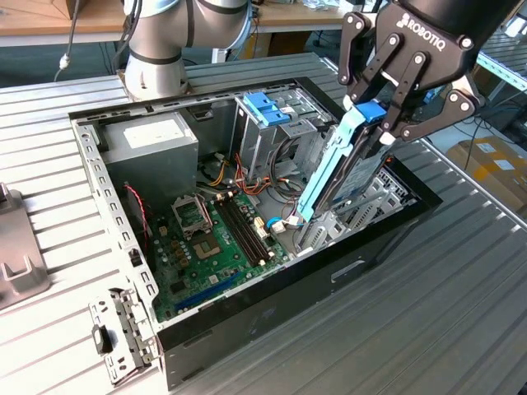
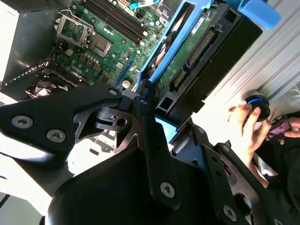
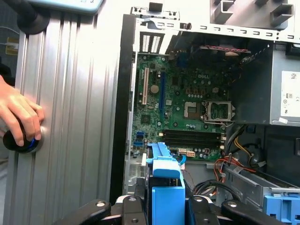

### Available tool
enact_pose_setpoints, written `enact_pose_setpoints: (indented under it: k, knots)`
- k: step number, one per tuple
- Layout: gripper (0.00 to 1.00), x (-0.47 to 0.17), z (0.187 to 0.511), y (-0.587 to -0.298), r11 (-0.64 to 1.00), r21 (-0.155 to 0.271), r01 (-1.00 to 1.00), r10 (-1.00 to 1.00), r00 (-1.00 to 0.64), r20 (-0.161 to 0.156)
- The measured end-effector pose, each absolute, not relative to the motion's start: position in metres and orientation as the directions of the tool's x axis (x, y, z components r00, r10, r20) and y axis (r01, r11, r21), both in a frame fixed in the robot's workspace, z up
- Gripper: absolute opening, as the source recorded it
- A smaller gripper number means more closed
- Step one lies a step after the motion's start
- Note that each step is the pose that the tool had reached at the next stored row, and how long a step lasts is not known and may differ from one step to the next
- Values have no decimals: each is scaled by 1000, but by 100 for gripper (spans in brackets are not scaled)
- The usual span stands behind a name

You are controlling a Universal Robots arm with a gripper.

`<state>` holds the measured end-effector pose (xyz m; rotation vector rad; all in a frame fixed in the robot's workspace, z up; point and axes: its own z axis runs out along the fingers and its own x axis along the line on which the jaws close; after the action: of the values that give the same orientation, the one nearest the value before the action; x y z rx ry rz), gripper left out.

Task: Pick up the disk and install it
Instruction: 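Pick up the disk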

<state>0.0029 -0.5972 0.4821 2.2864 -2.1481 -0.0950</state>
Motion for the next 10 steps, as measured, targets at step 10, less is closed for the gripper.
enact_pose_setpoints:
  k: [10]
  knots:
    - [37,6,482,-602,-63,44,-997,-997,61,-42]
